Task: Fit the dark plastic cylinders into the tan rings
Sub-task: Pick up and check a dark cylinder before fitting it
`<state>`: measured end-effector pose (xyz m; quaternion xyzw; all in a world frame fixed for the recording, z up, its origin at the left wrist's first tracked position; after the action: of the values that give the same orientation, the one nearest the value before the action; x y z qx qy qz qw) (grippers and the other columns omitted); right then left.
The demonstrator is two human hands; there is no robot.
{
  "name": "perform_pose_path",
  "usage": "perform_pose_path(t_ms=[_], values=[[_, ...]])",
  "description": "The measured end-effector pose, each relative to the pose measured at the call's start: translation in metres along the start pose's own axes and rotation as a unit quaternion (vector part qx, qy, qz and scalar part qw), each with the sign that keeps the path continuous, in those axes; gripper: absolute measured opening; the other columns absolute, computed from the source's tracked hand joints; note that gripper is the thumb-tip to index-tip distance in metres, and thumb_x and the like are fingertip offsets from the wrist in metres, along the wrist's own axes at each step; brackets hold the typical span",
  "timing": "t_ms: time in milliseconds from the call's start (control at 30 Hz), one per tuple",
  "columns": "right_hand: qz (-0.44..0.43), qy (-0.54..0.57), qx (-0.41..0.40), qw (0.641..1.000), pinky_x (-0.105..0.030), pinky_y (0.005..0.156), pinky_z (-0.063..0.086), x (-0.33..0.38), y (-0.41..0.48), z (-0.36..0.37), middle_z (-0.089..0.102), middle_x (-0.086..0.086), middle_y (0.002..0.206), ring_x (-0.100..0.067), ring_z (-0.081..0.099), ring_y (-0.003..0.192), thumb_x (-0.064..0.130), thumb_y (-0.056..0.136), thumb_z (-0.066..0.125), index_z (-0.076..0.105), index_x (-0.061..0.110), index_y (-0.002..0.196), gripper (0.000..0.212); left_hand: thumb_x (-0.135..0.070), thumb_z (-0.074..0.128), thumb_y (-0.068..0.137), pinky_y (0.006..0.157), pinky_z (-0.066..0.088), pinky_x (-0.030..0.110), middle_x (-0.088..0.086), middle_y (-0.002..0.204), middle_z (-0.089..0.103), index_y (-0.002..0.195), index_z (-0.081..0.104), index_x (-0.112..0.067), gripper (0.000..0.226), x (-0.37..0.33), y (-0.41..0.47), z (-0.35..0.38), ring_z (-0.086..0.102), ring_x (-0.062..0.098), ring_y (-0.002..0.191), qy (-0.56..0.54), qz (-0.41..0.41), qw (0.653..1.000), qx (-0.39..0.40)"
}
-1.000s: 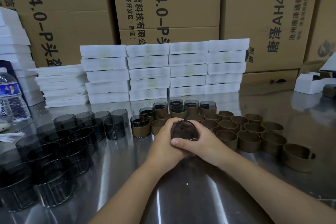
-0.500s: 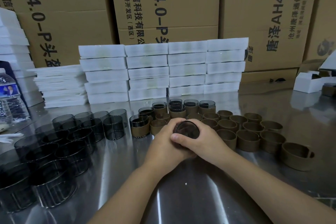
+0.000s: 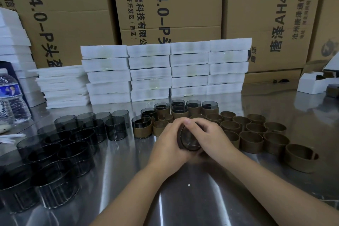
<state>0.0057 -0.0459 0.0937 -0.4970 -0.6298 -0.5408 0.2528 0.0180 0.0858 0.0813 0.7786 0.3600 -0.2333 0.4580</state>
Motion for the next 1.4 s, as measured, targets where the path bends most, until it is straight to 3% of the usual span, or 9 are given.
perform_pose_path(t_ms=[133, 333, 567, 733, 867, 967, 1100, 1267, 1400], values=[[-0.02, 0.014, 0.004, 1.0, -0.021, 0.079, 0.051, 0.002, 0.0, -0.001, 0.072, 0.018, 0.085, 0.002, 0.066, 0.087, 0.067, 0.078, 0.045, 0.072, 0.037, 0.082, 0.041, -0.022, 0.088, 0.063, 0.096, 0.05, 0.037, -0.012, 0.116, 0.063, 0.12, 0.056, -0.039, 0.068, 0.002, 0.001, -0.002, 0.059, 0.006, 0.113, -0.021, 0.003, 1.0, -0.012], [-0.018, 0.037, 0.008, 0.999, -0.023, 0.071, 0.05, 0.001, 0.0, 0.002, 0.072, 0.011, 0.087, -0.002, 0.064, 0.08, 0.035, 0.101, 0.04, 0.071, 0.031, 0.095, 0.032, -0.024, 0.081, 0.055, 0.095, 0.05, 0.035, -0.013, 0.111, 0.064, 0.107, 0.057, -0.046, 0.061, -0.001, 0.003, -0.004, 0.059, 0.008, 0.111, -0.066, -0.01, 0.996, -0.055], [-0.012, 0.093, 0.021, 0.995, -0.021, 0.06, 0.049, 0.004, -0.001, 0.003, 0.07, 0.015, 0.093, -0.002, 0.064, 0.085, 0.024, 0.103, 0.042, 0.067, 0.034, 0.101, 0.027, 0.004, 0.087, 0.059, 0.076, 0.046, 0.009, -0.012, 0.101, 0.065, 0.104, 0.056, -0.034, 0.067, 0.0, 0.005, -0.005, 0.063, -0.008, 0.089, -0.115, -0.028, 0.99, -0.077], [0.017, 0.126, 0.033, 0.991, -0.024, 0.066, 0.05, 0.001, 0.001, 0.003, 0.071, 0.015, 0.088, 0.001, 0.063, 0.08, 0.021, 0.101, 0.045, 0.068, 0.034, 0.098, 0.027, 0.004, 0.088, 0.06, 0.071, 0.047, 0.007, -0.022, 0.088, 0.07, 0.11, 0.055, -0.026, 0.066, 0.002, 0.005, -0.002, 0.065, -0.01, 0.083, -0.158, -0.053, 0.983, -0.08], [0.024, 0.146, 0.07, 0.987, -0.017, 0.063, 0.047, 0.003, 0.001, 0.003, 0.067, 0.016, 0.086, 0.007, 0.058, 0.065, 0.01, 0.101, 0.042, 0.064, 0.031, 0.104, 0.03, 0.004, 0.088, 0.061, 0.071, 0.048, 0.008, -0.029, 0.092, 0.069, 0.11, 0.054, -0.026, 0.066, 0.006, 0.006, -0.001, 0.066, -0.009, 0.083, -0.172, -0.062, 0.979, -0.088], [0.036, 0.195, 0.113, 0.974, -0.016, 0.061, 0.051, 0.006, -0.001, 0.005, 0.067, 0.01, 0.097, 0.0, 0.065, 0.073, 0.001, 0.1, 0.04, 0.059, 0.023, 0.11, 0.031, 0.005, 0.086, 0.062, 0.069, 0.048, 0.007, -0.027, 0.092, 0.069, 0.107, 0.055, -0.028, 0.064, 0.009, 0.007, -0.002, 0.067, -0.008, 0.083, -0.179, -0.067, 0.977, -0.098], [0.025, 0.196, 0.13, 0.972, -0.023, 0.075, 0.052, 0.008, -0.004, 0.006, 0.064, 0.003, 0.11, -0.01, 0.062, 0.092, -0.007, 0.095, 0.044, 0.054, 0.021, 0.116, 0.036, -0.003, 0.087, 0.055, 0.069, 0.049, 0.01, -0.02, 0.092, 0.072, 0.109, 0.054, -0.028, 0.068, 0.011, 0.008, -0.002, 0.067, -0.006, 0.084, -0.188, -0.073, 0.974, -0.099], [-0.001, 0.134, 0.116, 0.984, -0.026, 0.074, 0.052, 0.005, -0.004, 0.005, 0.066, 0.004, 0.116, -0.015, 0.062, 0.092, 0.005, 0.092, 0.06, 0.055, 0.024, 0.12, 0.034, -0.019, 0.081, 0.053, 0.066, 0.051, 0.017, -0.012, 0.099, 0.064, 0.104, 0.04, -0.034, 0.067, 0.011, 0.005, -0.002, 0.063, -0.01, 0.076, -0.16, -0.111, 0.976, -0.093], [0.004, 0.111, 0.103, 0.988, -0.023, 0.065, 0.05, 0.001, -0.004, 0.008, 0.07, 0.009, 0.109, -0.008, 0.067, 0.081, 0.039, 0.08, 0.072, 0.057, 0.032, 0.115, 0.038, -0.012, 0.085, 0.07, 0.071, 0.055, 0.018, -0.01, 0.105, 0.06, 0.11, 0.036, -0.028, 0.065, 0.011, 0.006, -0.003, 0.062, -0.013, 0.078, -0.15, -0.115, 0.976, -0.104]])
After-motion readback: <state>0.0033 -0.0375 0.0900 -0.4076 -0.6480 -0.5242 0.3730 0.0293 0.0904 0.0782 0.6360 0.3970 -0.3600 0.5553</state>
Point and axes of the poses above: each hand's wrist, its own y-axis towards the middle knuckle, its own z-axis out of the palm, x = y × z, the point moved 2 cm from there along y, towards the middle knuckle
